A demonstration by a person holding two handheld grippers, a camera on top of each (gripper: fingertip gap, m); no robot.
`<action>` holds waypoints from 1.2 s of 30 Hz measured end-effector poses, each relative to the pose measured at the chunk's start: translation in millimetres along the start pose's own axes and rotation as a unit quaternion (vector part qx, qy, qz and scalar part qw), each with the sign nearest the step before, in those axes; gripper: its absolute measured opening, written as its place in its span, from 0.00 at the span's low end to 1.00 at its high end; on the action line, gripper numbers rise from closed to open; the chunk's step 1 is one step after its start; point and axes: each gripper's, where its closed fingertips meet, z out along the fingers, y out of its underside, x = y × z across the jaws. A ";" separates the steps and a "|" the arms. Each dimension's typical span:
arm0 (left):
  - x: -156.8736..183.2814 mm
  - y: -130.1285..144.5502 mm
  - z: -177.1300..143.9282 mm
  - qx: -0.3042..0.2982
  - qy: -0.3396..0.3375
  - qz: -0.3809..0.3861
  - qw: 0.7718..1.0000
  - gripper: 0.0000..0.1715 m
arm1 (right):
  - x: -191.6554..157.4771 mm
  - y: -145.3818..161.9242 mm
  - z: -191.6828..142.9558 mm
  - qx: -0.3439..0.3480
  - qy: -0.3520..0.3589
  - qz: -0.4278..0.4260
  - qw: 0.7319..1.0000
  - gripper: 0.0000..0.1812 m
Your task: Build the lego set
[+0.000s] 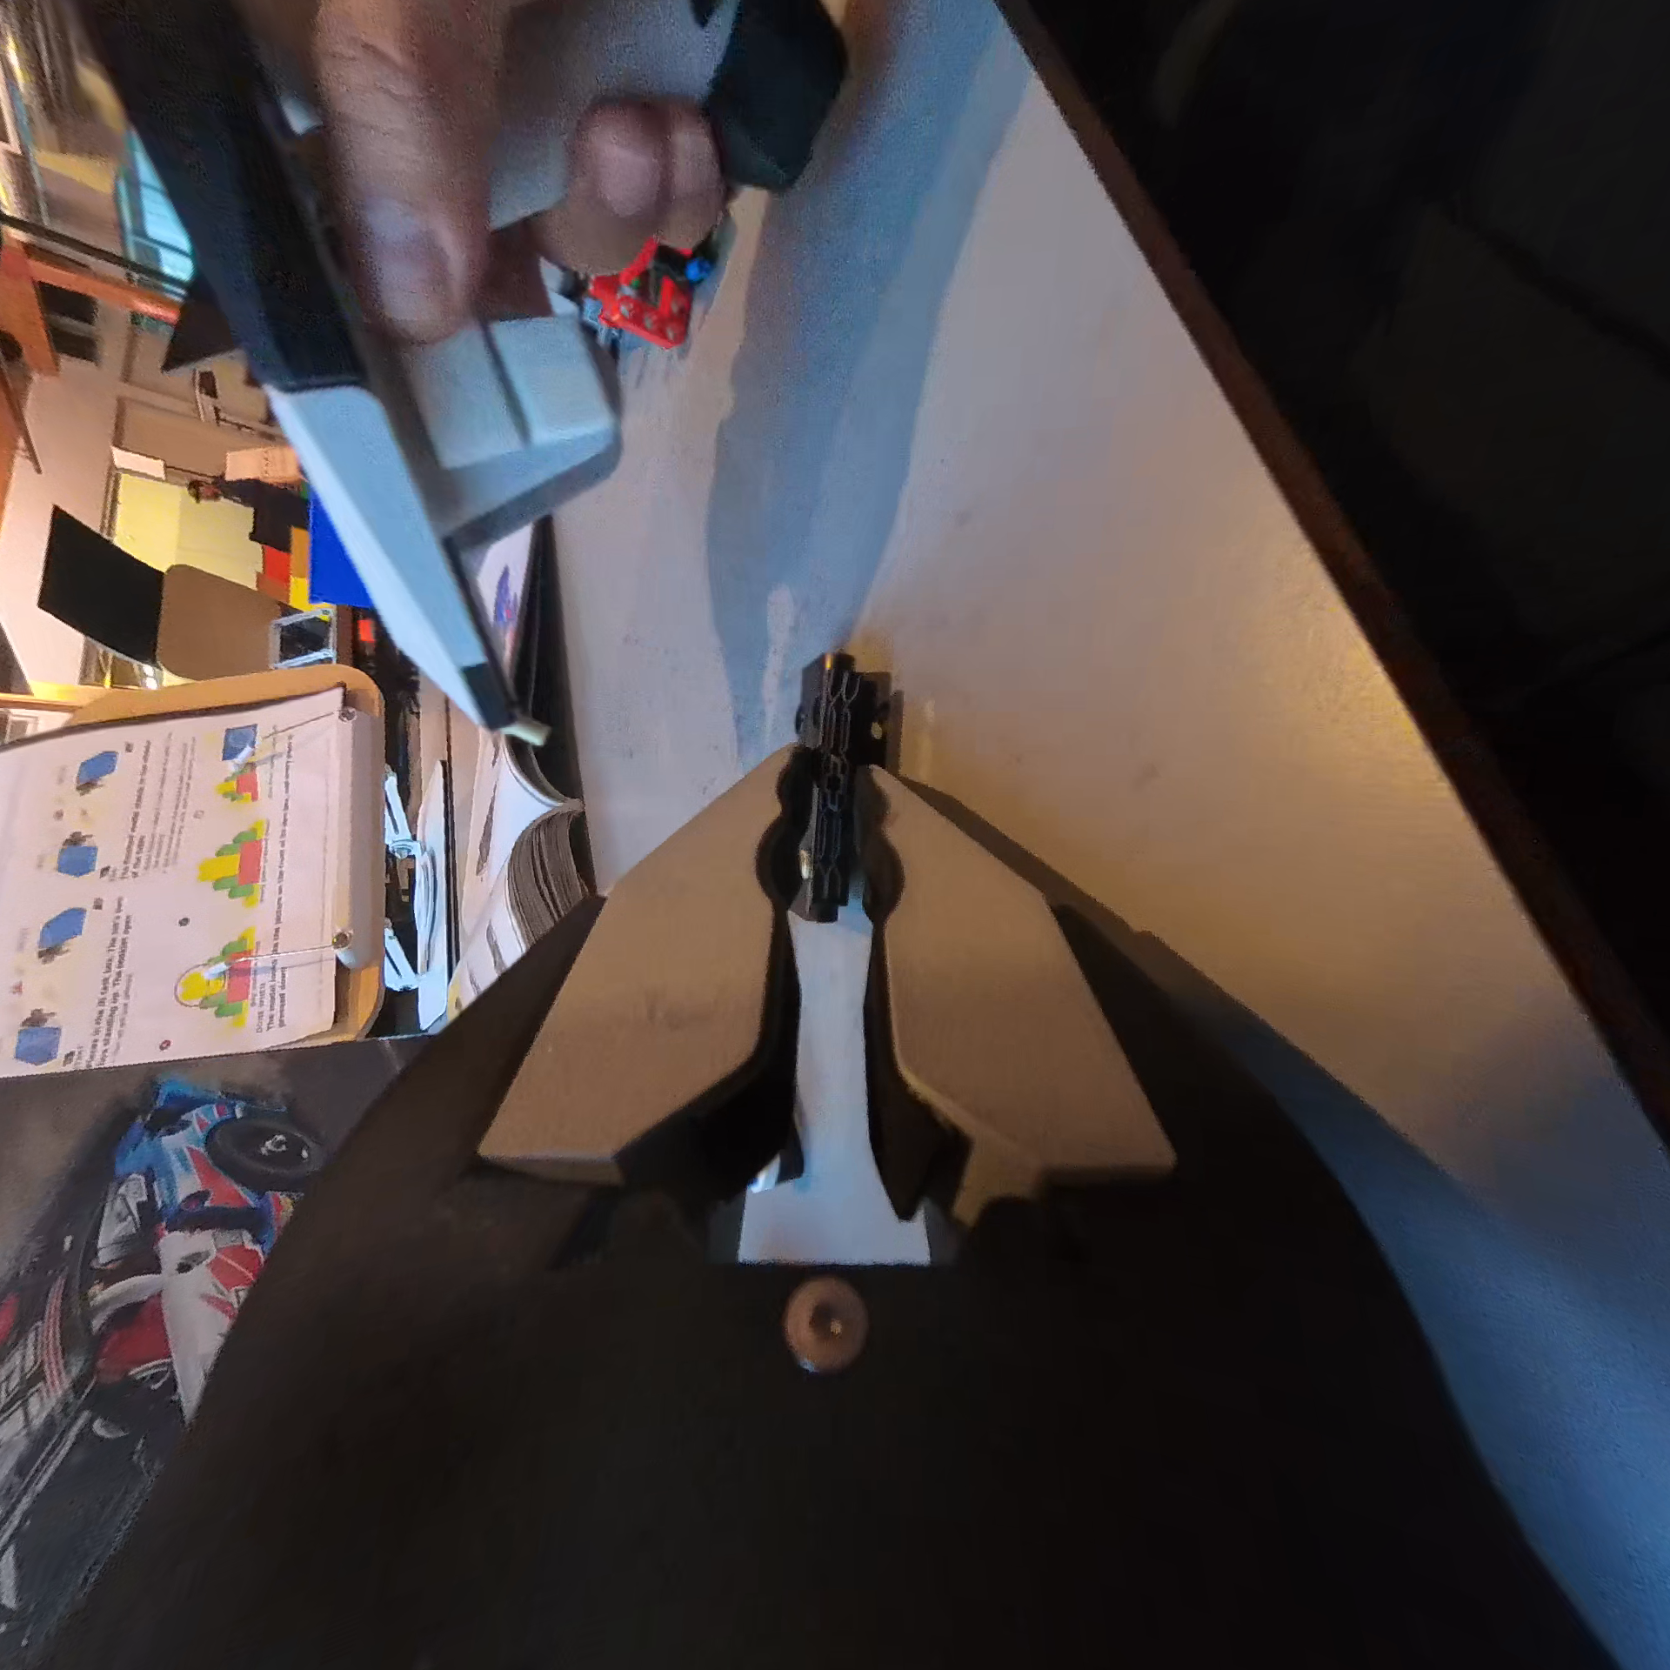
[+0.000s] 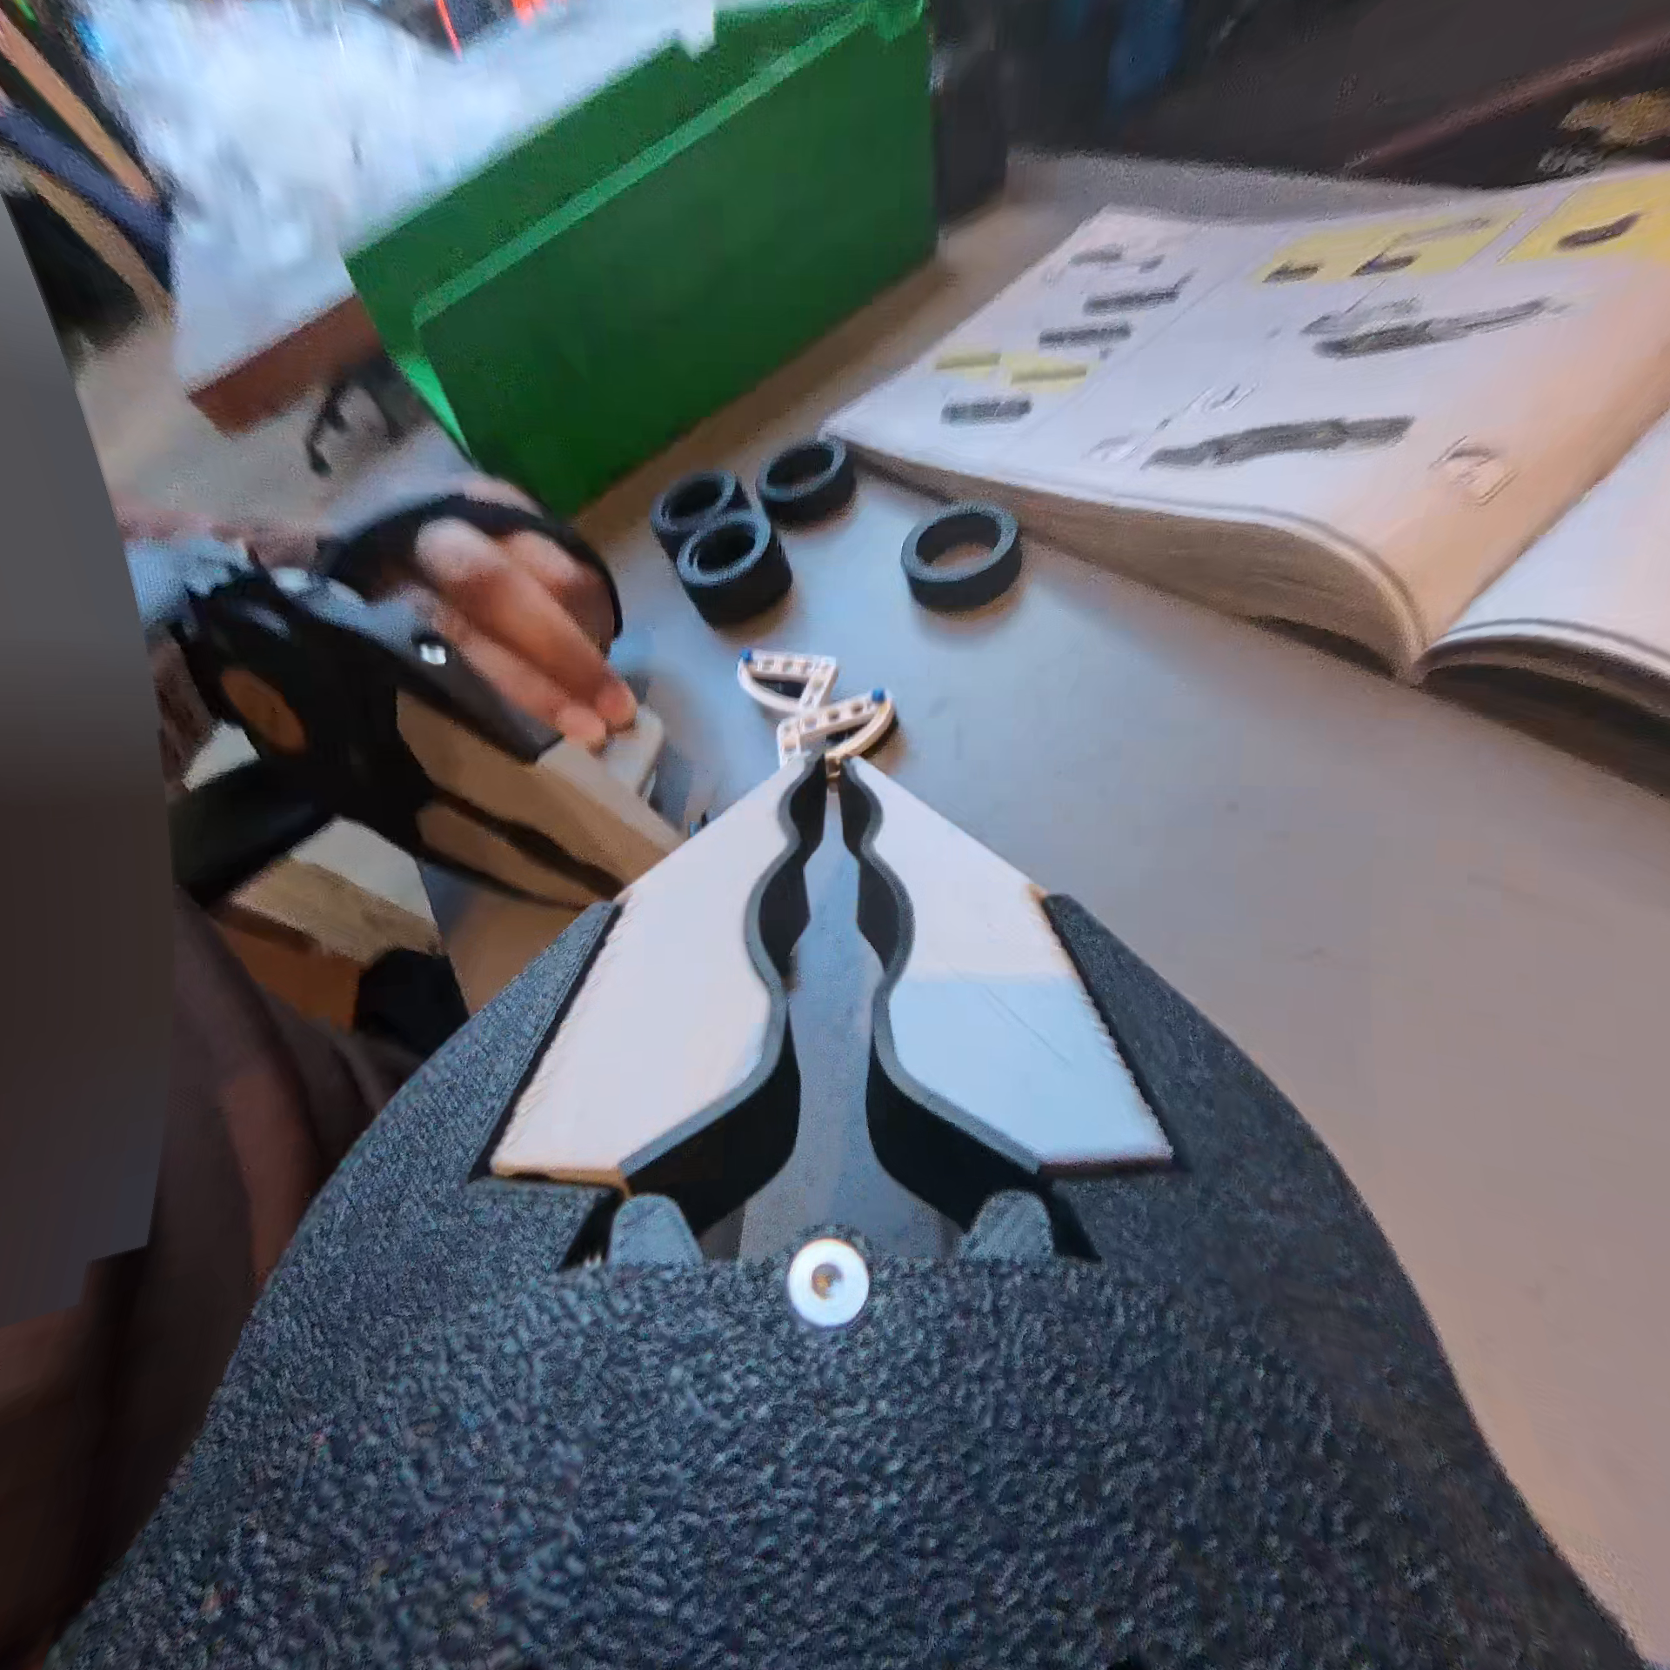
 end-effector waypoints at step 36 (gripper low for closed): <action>-32.2 9.0 9.9 -0.008 0.193 -0.420 0.887 0.16 | -0.3 25.4 -4.1 -0.045 -0.051 0.075 0.995 0.02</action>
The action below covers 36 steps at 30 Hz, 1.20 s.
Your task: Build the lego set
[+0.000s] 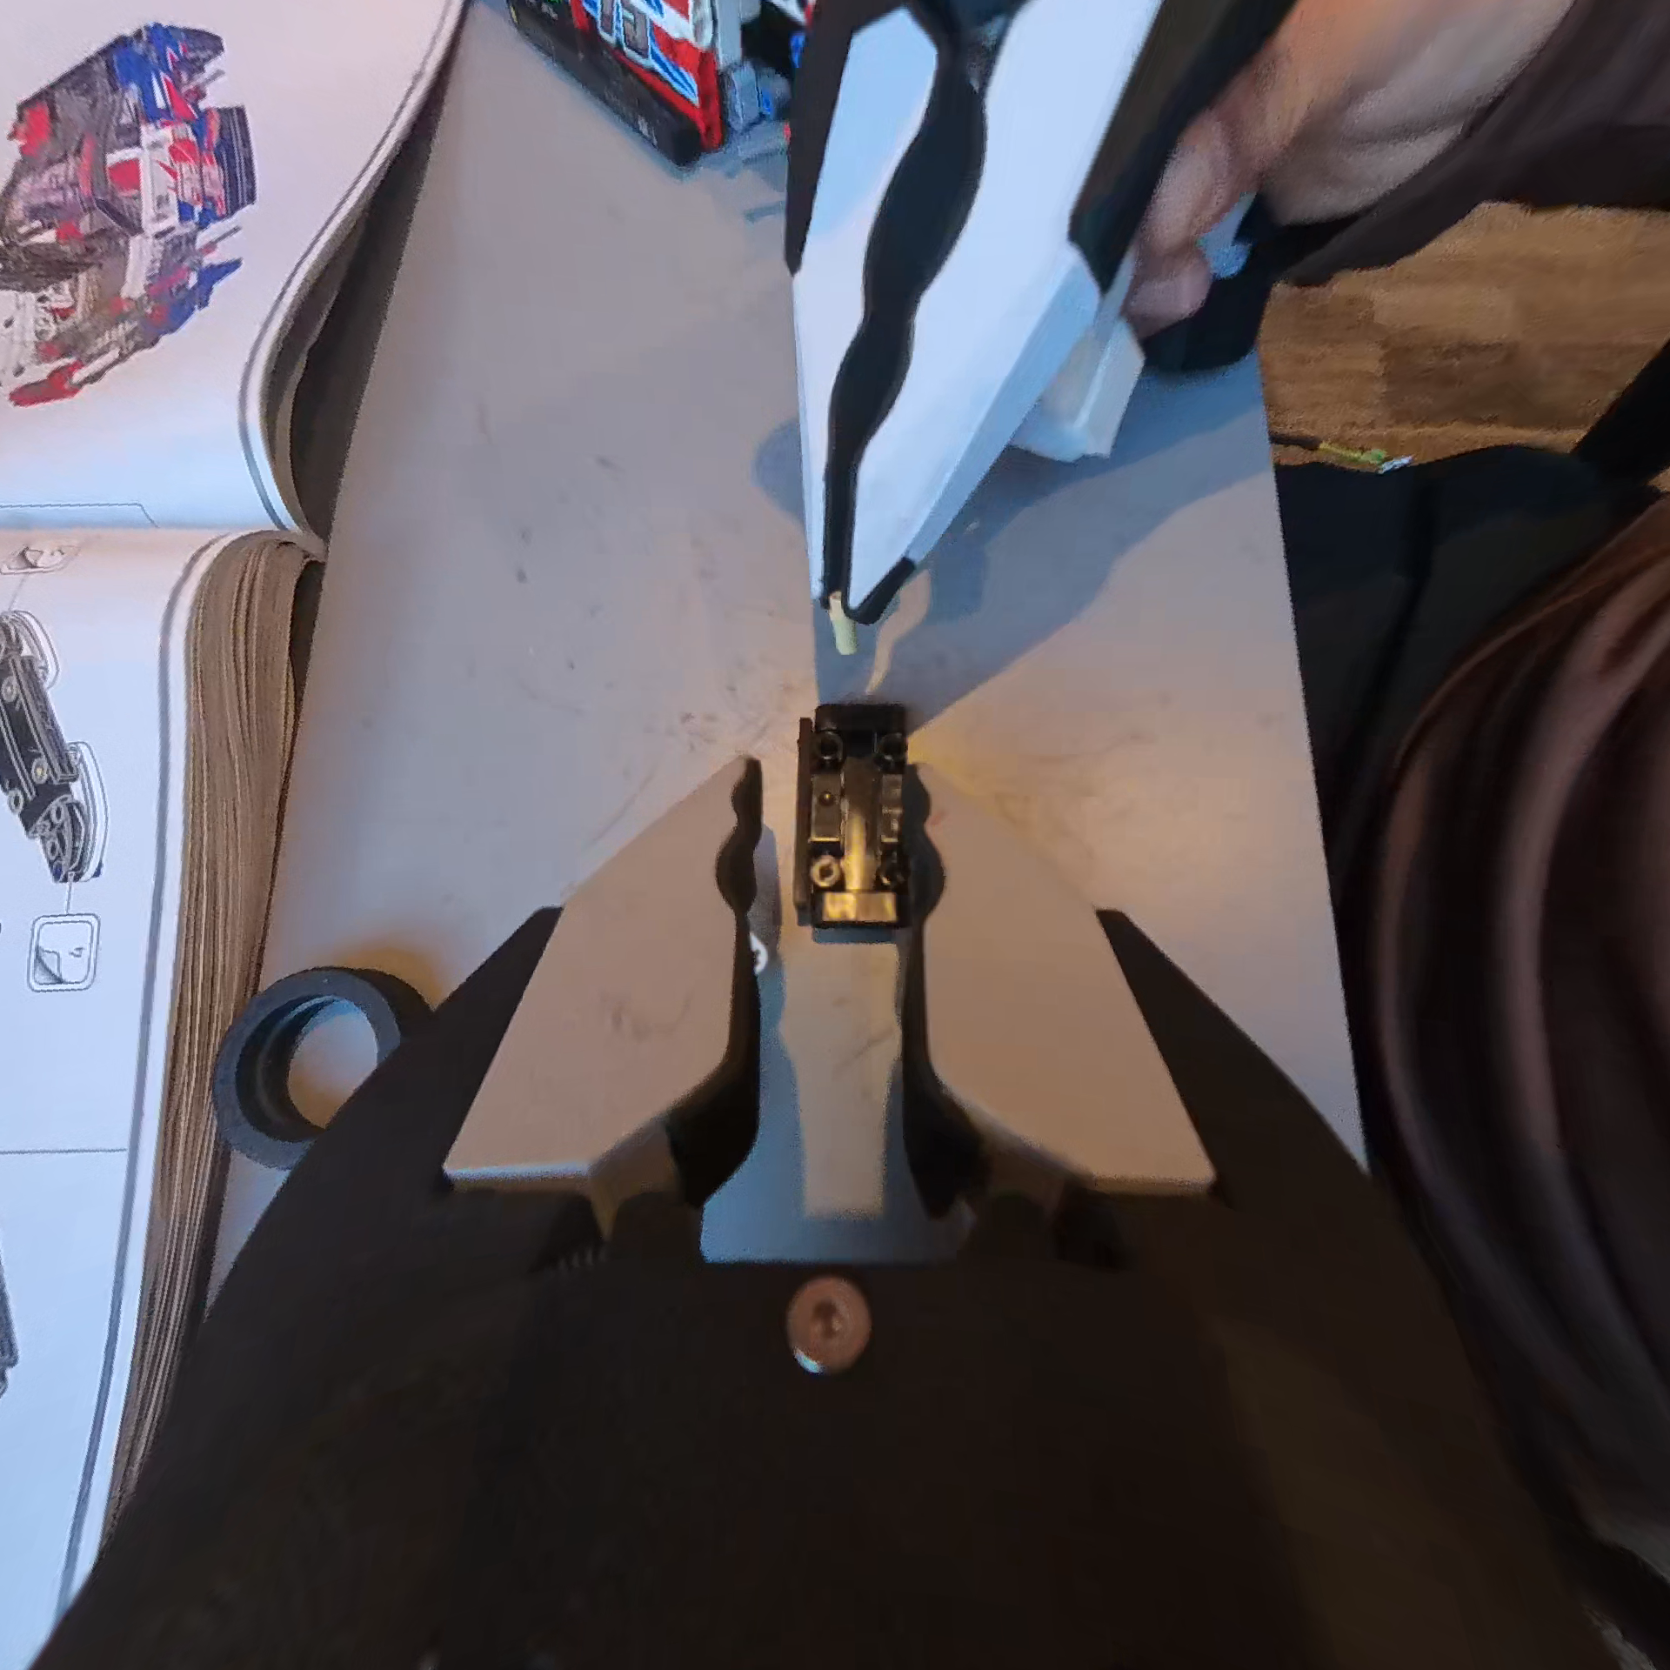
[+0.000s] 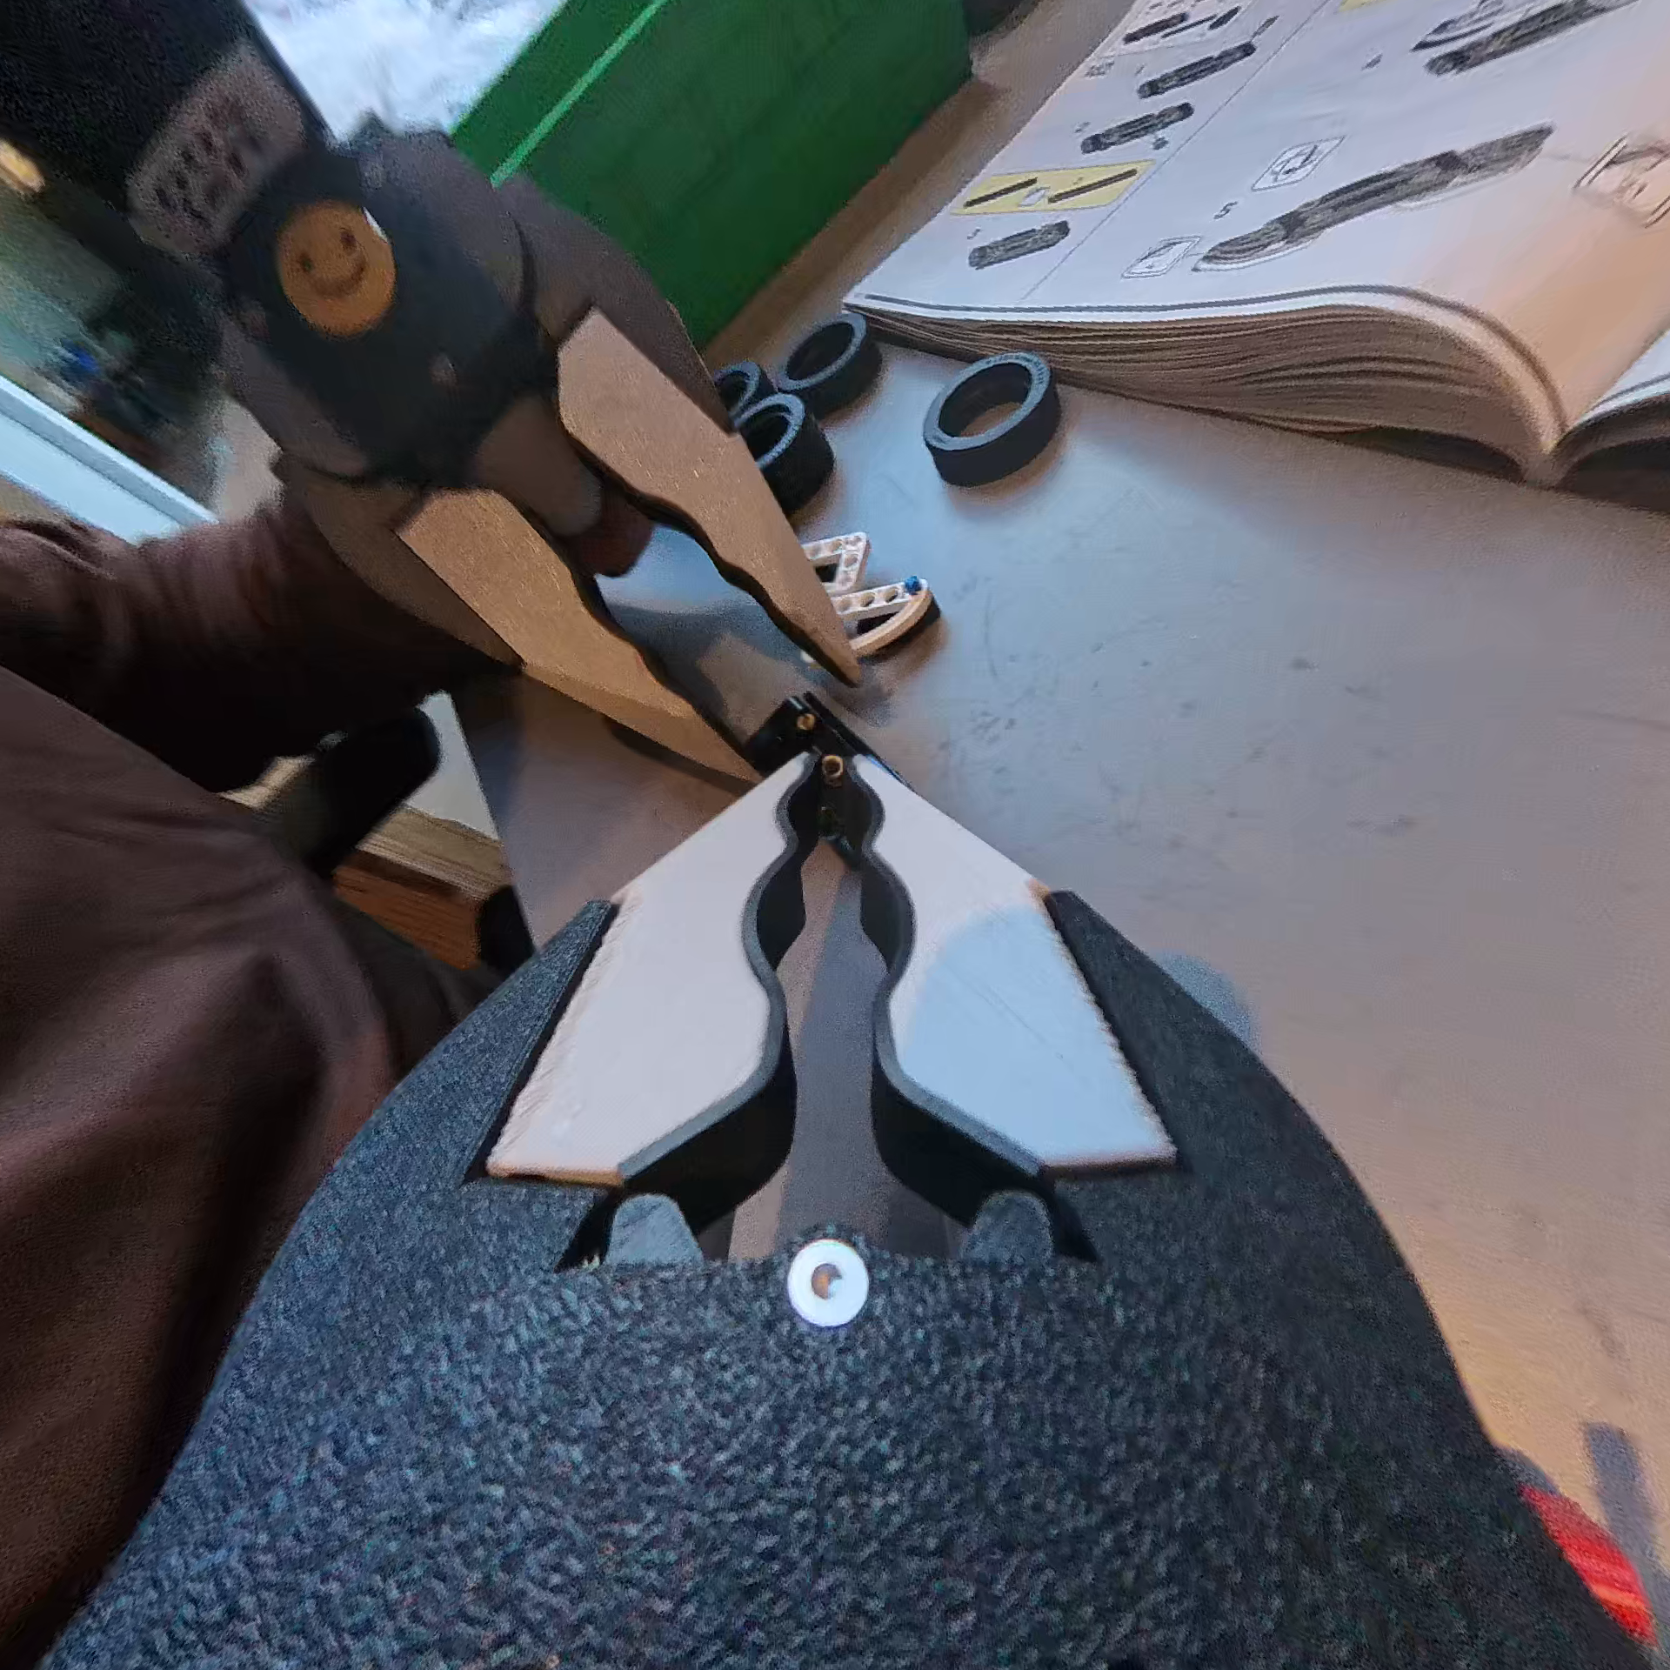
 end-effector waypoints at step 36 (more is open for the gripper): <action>8.4 15.5 19.0 -0.018 0.026 -0.004 0.999 0.16 | 11.6 22.0 20.6 -0.247 0.072 -0.271 0.928 0.01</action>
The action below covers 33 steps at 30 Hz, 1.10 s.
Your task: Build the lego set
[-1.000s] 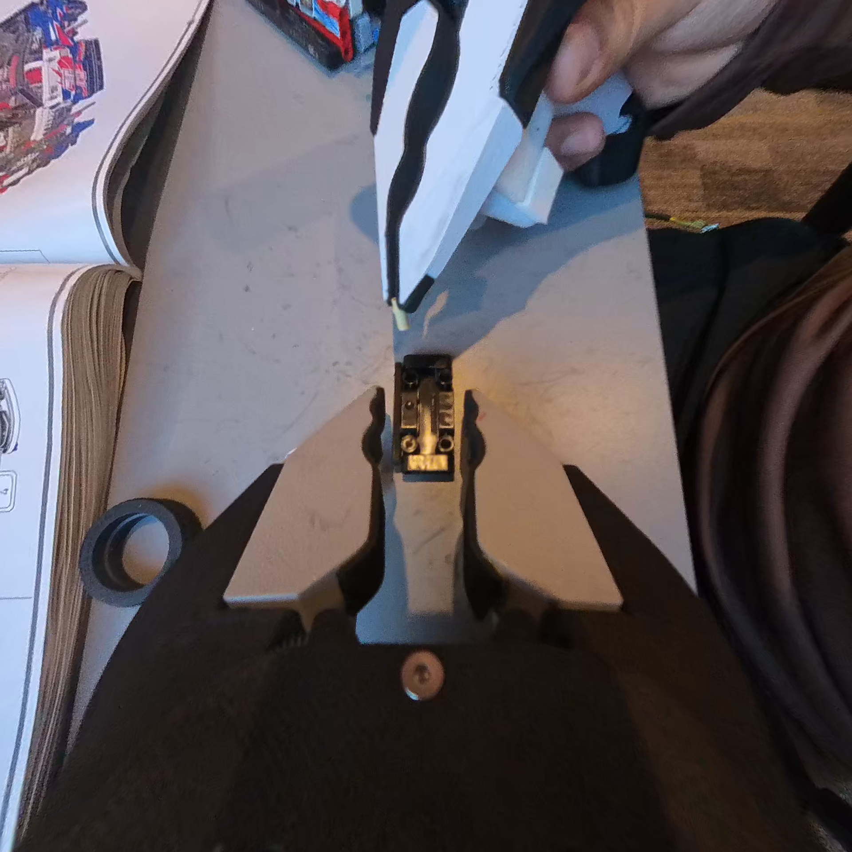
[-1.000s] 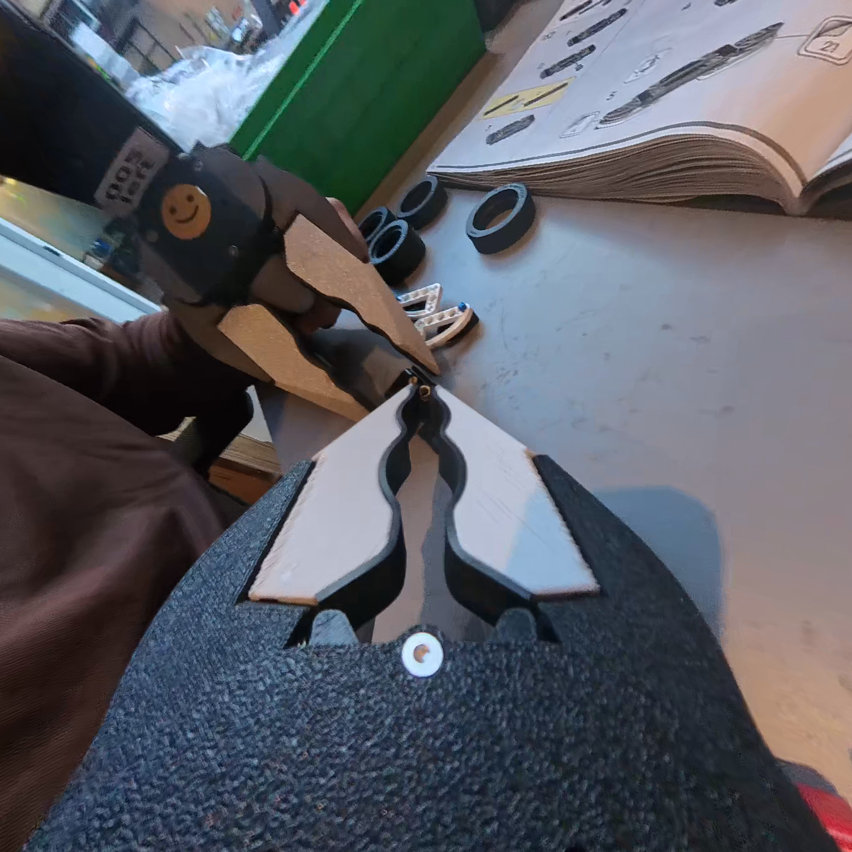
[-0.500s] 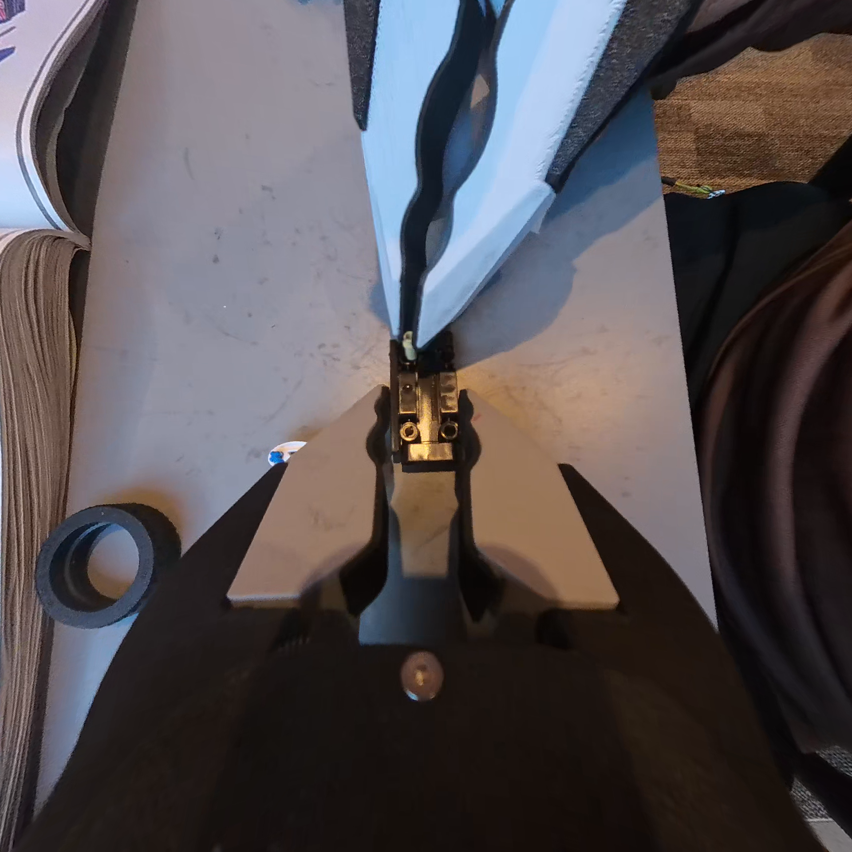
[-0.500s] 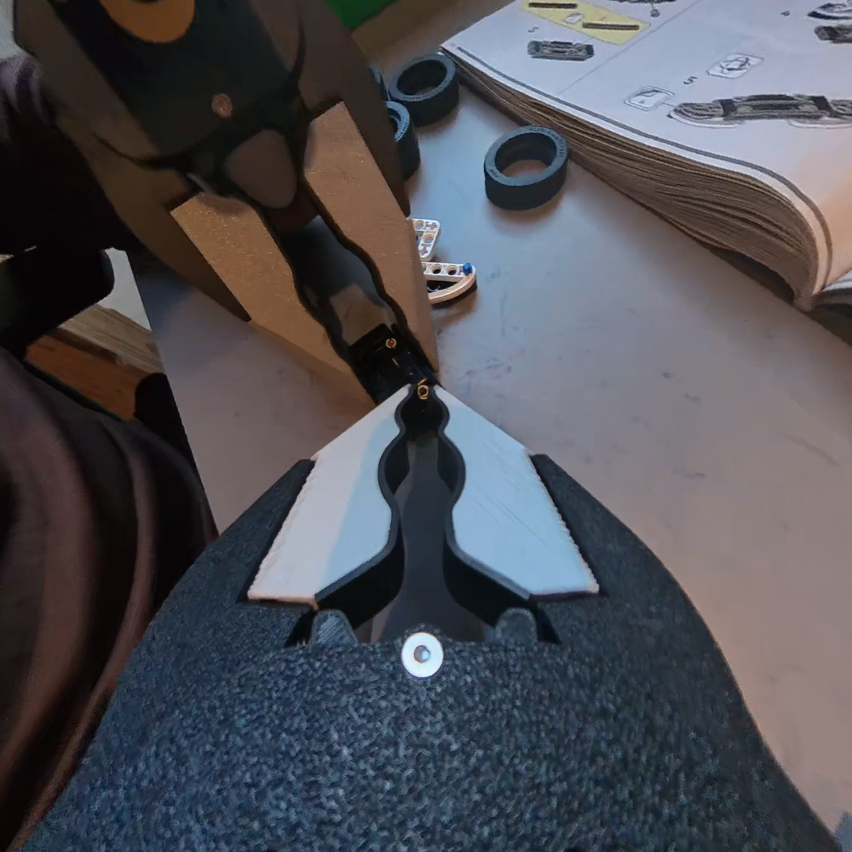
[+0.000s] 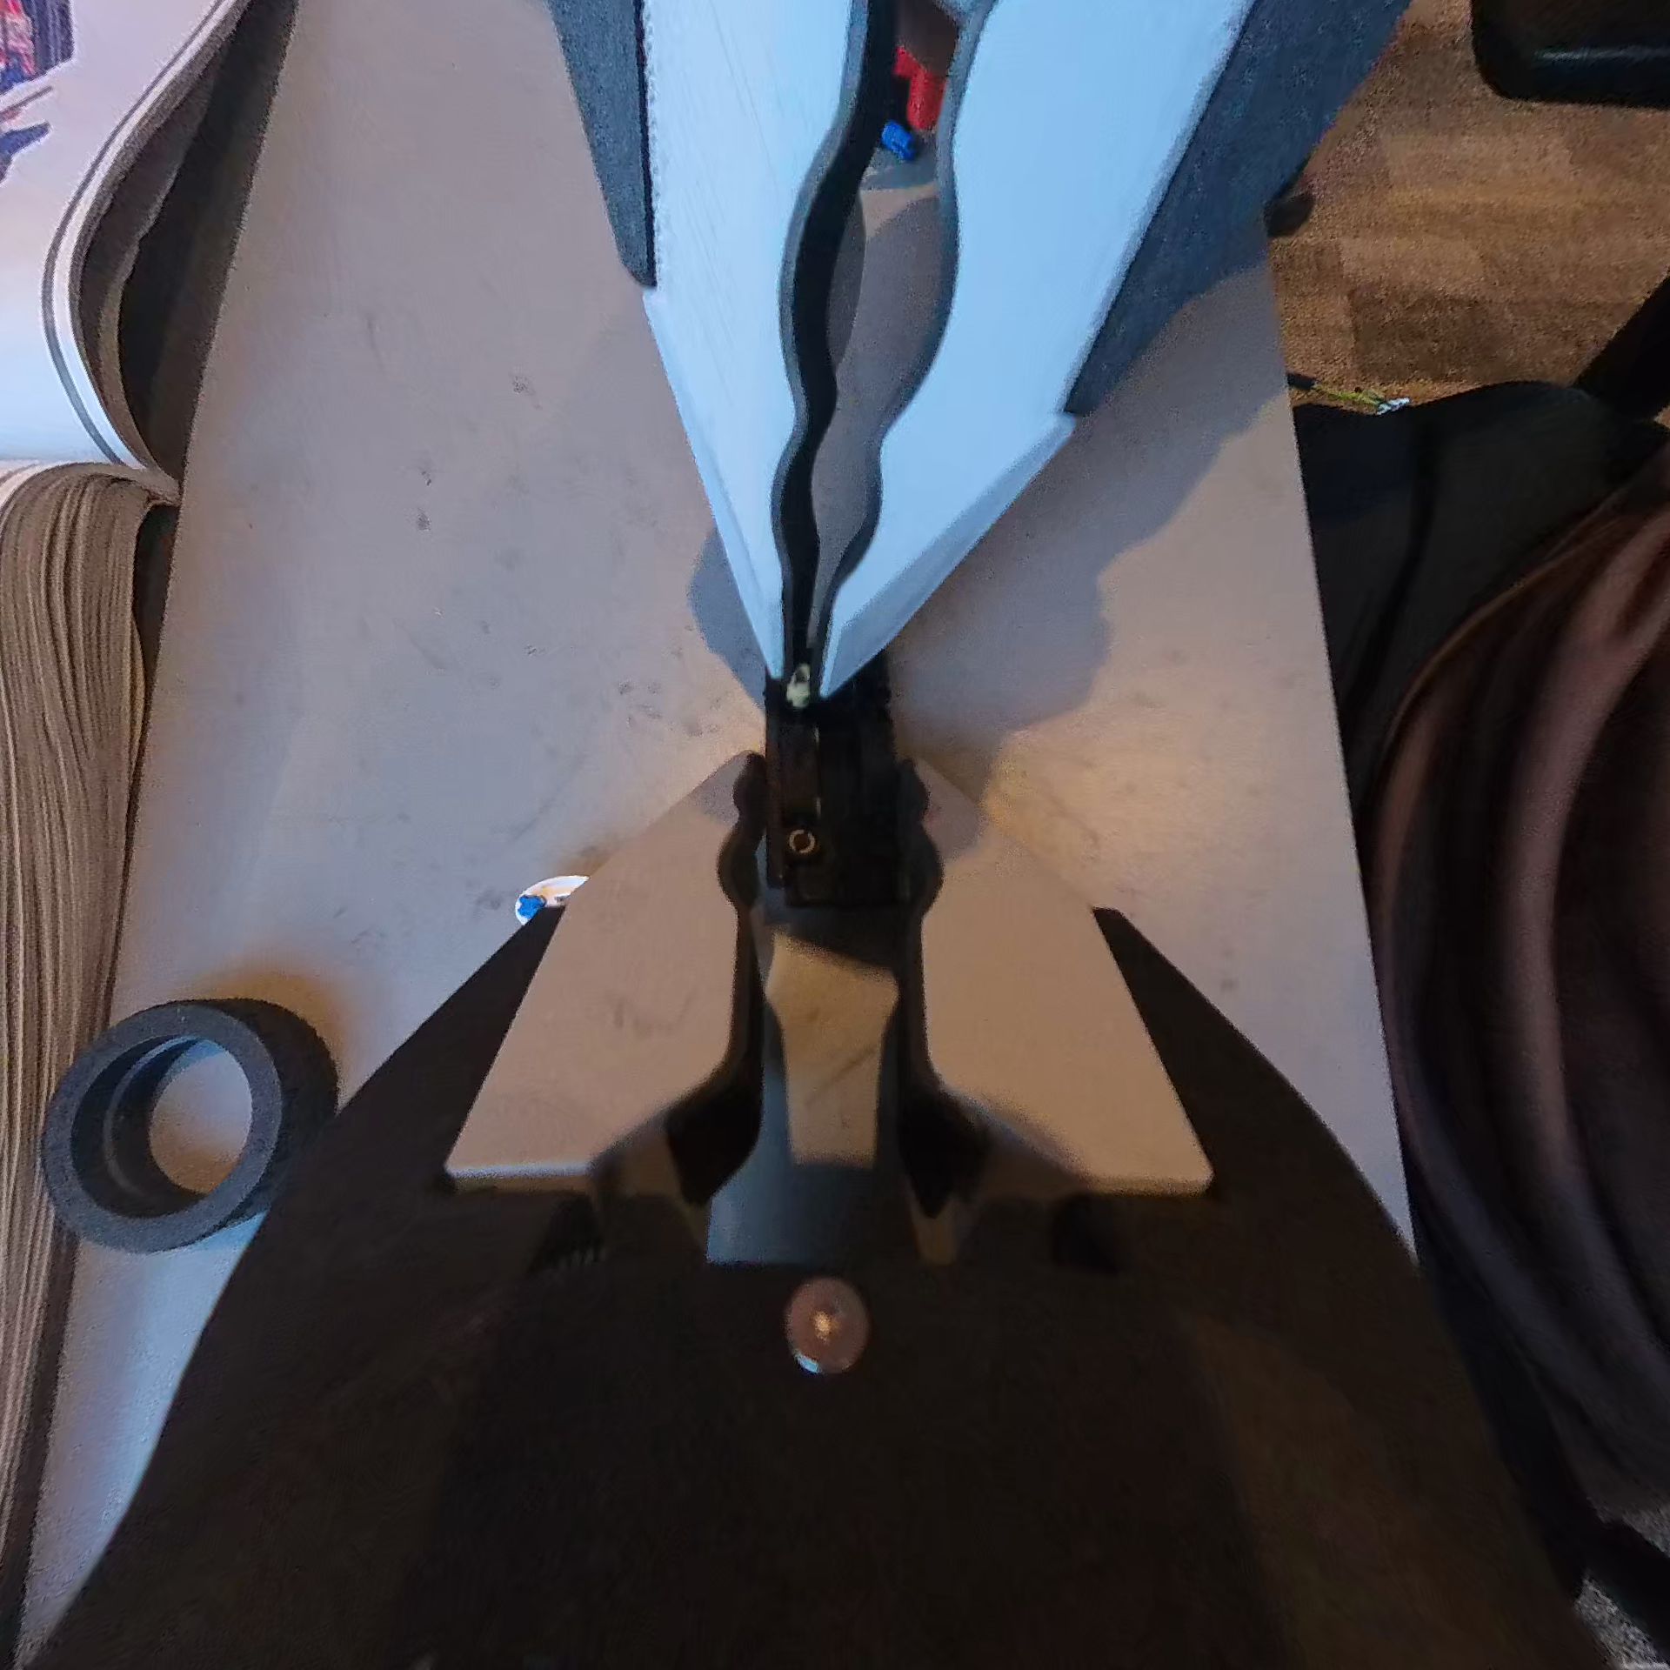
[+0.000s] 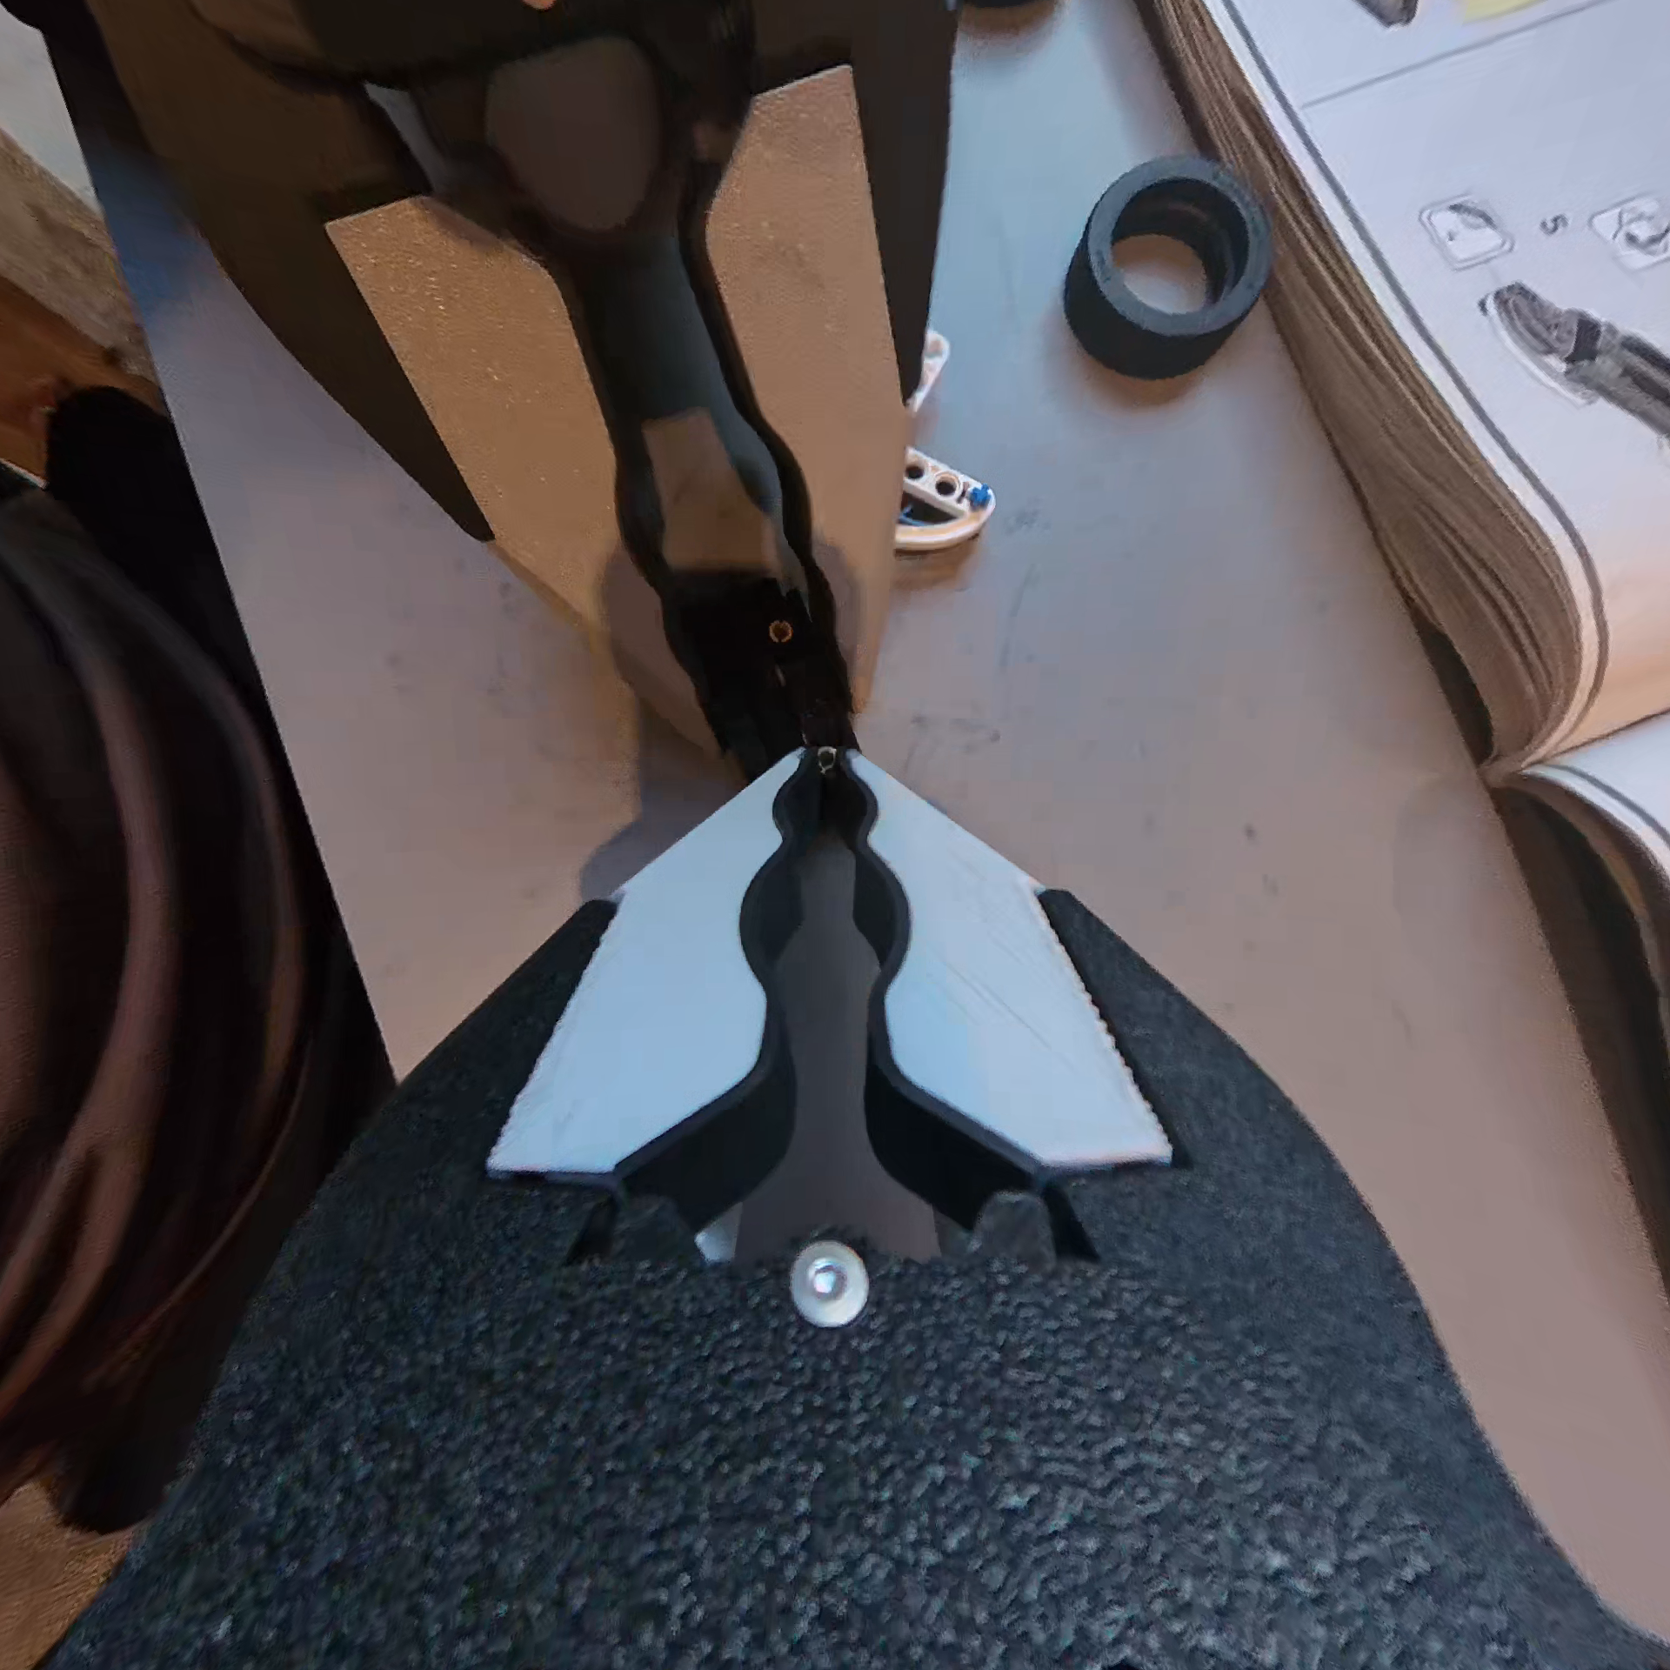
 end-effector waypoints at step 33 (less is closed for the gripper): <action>5.8 -30.1 -11.5 0.078 -0.050 0.099 0.991 0.01 | -15.6 -8.7 -20.4 0.068 -0.135 0.170 0.974 0.02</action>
